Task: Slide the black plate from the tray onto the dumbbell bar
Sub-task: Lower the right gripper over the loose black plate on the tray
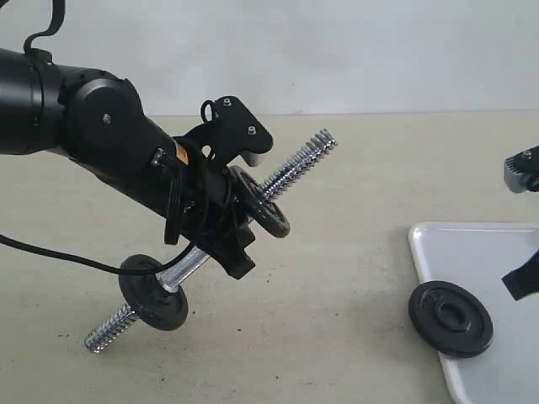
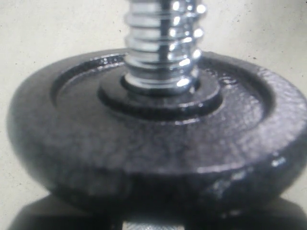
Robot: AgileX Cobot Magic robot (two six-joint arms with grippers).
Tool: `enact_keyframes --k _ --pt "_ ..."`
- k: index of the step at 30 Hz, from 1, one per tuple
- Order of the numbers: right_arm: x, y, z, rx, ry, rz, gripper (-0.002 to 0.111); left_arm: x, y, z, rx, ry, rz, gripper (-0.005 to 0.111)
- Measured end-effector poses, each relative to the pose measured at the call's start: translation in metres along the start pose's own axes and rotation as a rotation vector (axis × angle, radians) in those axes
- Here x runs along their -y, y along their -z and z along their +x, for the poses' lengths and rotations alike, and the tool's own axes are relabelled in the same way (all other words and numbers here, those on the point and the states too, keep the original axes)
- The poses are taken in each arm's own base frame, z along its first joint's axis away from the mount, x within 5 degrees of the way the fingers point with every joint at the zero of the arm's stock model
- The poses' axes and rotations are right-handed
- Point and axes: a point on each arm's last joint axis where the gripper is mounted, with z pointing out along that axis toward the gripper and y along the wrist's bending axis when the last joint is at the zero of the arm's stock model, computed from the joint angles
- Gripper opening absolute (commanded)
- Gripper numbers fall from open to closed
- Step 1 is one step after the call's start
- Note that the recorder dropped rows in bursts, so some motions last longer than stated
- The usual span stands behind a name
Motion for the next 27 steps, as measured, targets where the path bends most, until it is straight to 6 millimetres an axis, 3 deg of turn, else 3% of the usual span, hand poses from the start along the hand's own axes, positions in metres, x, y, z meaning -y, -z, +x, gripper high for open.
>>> enact_keyframes --k 7,18,27 --pt "-0.007 0.001 0.005 -0.07 0.064 -0.063 0.0 0.0 0.0 0.0 0.0 0.002 0.001 0.004" --pt "-0.038 0.014 -0.013 -0.011 0.221 -0.113 0.0 0.0 0.0 0.0 0.0 0.0 0.001 0.004" --pt "-0.052 -0.03 -0.022 -0.152 0.257 -0.228 0.0 0.0 0.0 0.0 -0.001 0.001 0.003 0.004"
